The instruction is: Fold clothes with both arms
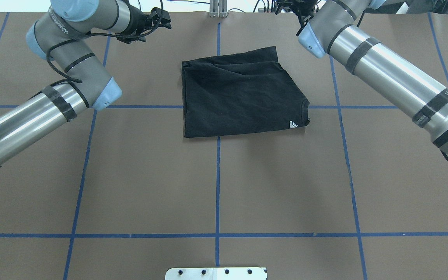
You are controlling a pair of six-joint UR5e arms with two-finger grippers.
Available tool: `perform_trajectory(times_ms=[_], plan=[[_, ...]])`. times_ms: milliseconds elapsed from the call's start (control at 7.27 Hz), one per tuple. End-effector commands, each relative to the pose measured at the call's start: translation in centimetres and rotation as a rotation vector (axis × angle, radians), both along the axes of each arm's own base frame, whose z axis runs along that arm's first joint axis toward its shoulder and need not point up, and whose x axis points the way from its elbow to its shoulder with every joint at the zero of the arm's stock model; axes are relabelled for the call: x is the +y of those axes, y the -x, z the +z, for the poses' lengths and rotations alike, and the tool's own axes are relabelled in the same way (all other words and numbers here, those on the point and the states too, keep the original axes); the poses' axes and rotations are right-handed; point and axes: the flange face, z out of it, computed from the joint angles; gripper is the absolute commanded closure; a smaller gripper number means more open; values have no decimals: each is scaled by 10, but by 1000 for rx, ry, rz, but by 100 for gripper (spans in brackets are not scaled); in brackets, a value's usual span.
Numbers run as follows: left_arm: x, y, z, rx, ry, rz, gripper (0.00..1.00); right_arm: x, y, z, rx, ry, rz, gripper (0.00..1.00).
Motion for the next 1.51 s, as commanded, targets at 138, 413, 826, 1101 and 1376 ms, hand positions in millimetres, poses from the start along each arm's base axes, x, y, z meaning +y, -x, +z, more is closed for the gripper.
perform_trajectory(times_ms=[138,413,826,1101,1376], plan=[[21,110,92,-303,-235,179,0,67,-149,118,193,-323,-369,0],[32,236,168,-386,-315,255,0,123,-267,178,210,-389,-485,0],[59,377,258,-503,-345,373,0,237,-367,272,179,-430,-535,0],[78,425,297,-520,-296,506,0,270,-385,314,157,-450,-601,0],[113,431,308,-497,-163,530,0,275,-387,326,159,-429,-653,0]])
